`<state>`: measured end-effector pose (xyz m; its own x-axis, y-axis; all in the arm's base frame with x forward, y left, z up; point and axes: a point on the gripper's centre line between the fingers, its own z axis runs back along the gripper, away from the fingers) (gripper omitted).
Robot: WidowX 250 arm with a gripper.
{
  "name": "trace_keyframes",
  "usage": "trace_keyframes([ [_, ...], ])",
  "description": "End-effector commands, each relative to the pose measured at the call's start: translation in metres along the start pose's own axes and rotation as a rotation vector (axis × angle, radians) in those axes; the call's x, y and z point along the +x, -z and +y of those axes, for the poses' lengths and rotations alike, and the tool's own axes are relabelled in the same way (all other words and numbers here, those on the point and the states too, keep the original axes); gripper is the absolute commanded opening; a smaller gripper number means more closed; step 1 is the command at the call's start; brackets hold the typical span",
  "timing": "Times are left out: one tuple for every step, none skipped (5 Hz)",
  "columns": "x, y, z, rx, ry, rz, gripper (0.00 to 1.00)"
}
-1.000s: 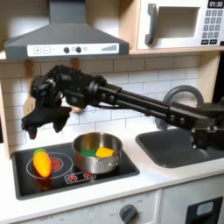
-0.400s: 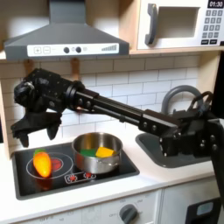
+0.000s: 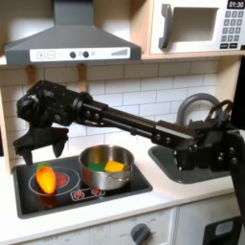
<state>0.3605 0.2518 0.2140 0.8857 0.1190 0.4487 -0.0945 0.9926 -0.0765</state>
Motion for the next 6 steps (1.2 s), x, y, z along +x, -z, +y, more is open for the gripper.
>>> trace_keyframes([
  [0.008, 0.023, -0.009, -0.028, 0.013, 0.035, 1.00],
  [0.009, 0.027, -0.008, -0.019, 0.019, 0.054, 1.00],
  [0.005, 0.036, -0.001, -0.003, 0.018, 0.110, 1.00],
  [0.000, 0.042, 0.003, -0.010, 0.020, 0.138, 1.00],
  [-0.001, 0.051, 0.000, -0.026, 0.018, 0.163, 1.00],
  [-0.001, 0.057, 0.002, -0.032, 0.019, 0.164, 1.00],
])
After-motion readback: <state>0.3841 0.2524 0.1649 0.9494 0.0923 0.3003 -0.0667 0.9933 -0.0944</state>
